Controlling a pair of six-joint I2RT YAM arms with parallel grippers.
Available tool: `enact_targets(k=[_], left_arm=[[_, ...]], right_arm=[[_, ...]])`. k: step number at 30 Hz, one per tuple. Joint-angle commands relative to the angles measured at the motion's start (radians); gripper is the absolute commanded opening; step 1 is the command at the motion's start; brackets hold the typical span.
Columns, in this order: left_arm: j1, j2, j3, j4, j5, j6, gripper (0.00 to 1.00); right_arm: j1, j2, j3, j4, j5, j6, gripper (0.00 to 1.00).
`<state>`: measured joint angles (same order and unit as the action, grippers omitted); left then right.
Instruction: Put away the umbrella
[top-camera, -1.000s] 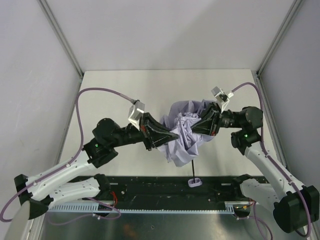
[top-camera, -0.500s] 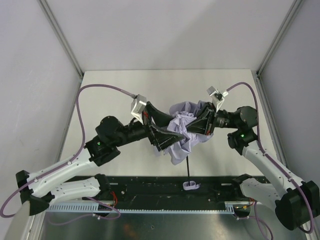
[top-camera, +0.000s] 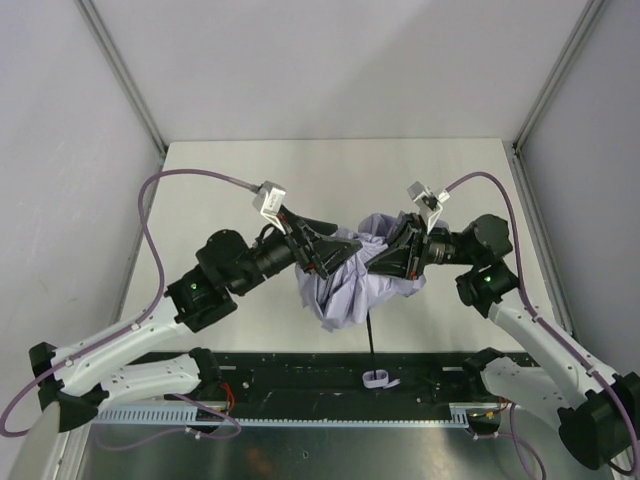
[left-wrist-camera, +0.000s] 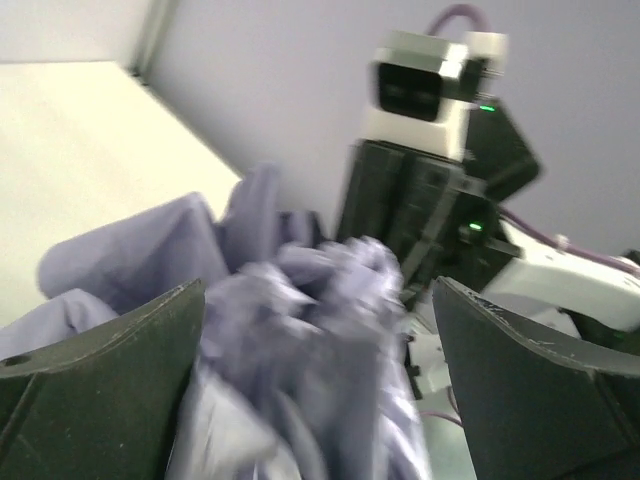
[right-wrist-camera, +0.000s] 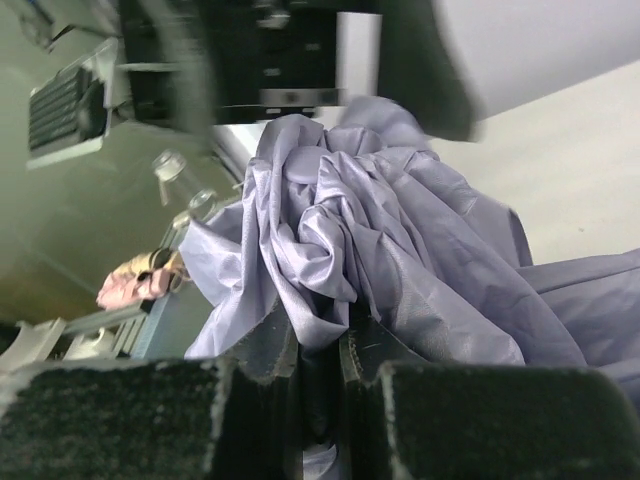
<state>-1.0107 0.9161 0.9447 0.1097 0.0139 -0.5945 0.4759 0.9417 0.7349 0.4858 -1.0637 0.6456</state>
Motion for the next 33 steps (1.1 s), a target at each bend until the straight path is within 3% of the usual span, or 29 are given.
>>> enact_targets(k=[1, 5, 11, 20, 23, 28, 33], left_arm=[[0.011, 0.034, 0.027, -0.068, -0.122, -0.015, 0.99], [0.011, 0.055, 0.035, -0.099, -0.132, -0.031, 0.99], [0.010, 0.073, 0.008, 0.073, 0.107, -0.015, 0.99], [0.011, 0.104, 0.029, 0.091, 0.181, -0.004, 0.98], [0.011, 0.152, 0.050, 0.089, 0.182, -0.009, 0.80], [0.015, 0.155, 0.051, 0.082, 0.141, 0.001, 0.33], [0.057, 0.155, 0.057, 0.058, 0.151, 0.000, 0.03]], right_arm=[[0.037, -0.046, 0.076, 0.047, -0.066, -0.043, 0.00], [0.042, -0.051, 0.082, 0.008, -0.052, -0.072, 0.00], [0.047, -0.022, 0.083, -0.003, -0.025, -0.090, 0.00], [0.045, -0.015, 0.083, -0.008, 0.095, -0.059, 0.00], [0.048, -0.009, 0.083, 0.032, 0.111, -0.027, 0.00], [0.031, -0.006, 0.096, 0.004, 0.099, -0.033, 0.00], [0.015, 0.005, 0.108, -0.031, 0.085, -0.052, 0.00]])
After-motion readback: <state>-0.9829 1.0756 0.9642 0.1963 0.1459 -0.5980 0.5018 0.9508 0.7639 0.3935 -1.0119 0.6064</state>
